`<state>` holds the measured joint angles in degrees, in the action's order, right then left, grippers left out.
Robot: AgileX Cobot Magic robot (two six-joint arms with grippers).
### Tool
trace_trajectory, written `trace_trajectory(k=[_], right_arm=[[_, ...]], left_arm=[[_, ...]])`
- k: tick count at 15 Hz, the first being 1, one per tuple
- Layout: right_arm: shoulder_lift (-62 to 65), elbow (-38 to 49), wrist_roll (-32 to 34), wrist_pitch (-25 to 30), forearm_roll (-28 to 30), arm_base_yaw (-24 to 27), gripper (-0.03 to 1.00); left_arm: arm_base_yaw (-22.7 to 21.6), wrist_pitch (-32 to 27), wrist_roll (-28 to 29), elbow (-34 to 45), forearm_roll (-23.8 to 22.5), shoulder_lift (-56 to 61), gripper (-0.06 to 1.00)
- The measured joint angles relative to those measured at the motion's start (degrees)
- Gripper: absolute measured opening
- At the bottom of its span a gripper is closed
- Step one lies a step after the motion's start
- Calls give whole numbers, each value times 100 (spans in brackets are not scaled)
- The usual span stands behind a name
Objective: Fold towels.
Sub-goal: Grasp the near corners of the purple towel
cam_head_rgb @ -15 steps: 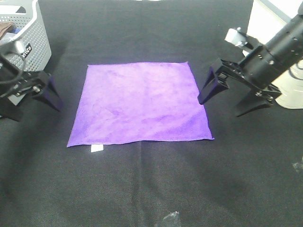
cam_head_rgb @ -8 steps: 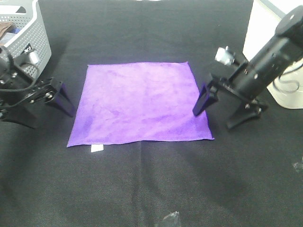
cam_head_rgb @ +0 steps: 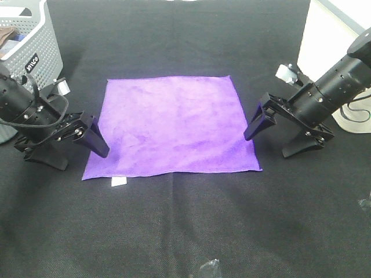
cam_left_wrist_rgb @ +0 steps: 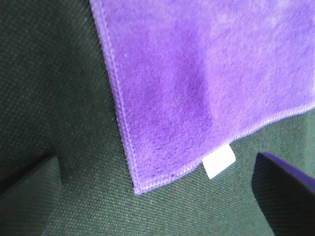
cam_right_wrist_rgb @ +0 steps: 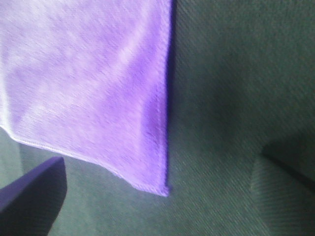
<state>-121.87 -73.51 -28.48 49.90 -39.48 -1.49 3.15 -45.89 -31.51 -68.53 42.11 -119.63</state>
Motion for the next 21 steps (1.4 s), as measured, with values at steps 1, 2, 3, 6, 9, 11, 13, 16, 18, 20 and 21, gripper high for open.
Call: trace_trajectory(k=[1, 2, 3, 6, 9, 11, 13, 16, 18, 20, 21], right_arm=[[-57, 0, -109, -6, -97, 0, 95], [-109, -23, -178, -6, -160, 0, 95], [-155, -52, -201, 17, -172, 0, 94], [-155, -52, -206, 29, -195, 0, 94], [-155, -52, -212, 11, -195, 0, 93], [-160, -52, -212, -63, -155, -57, 93], [-218, -74, -212, -189, -206, -229, 90], [-298, -115, -212, -378, -361, -544, 85], [-332, -120, -212, -556, -407, -814, 77], [-355, -138, -218, -705, -355, -1054, 68], [-361, -138, -218, -768, -275, -1134, 63]], left_arm=[[0, -6, 0, -23, 34, -34, 99], [0, -23, 0, -46, 57, -74, 99], [0, -29, 0, -69, 57, -86, 99], [0, -34, 0, -74, 57, -97, 99], [0, -34, 0, -74, 57, -97, 99], [69, 6, 0, -74, 69, -97, 99], [281, 143, -17, -132, 74, -138, 99], [630, 97, 57, -516, 258, -395, 98], [877, 92, 229, -762, 304, -556, 94], [1014, 138, 390, -865, 286, -630, 83], [1043, 172, 447, -877, 275, -647, 76]])
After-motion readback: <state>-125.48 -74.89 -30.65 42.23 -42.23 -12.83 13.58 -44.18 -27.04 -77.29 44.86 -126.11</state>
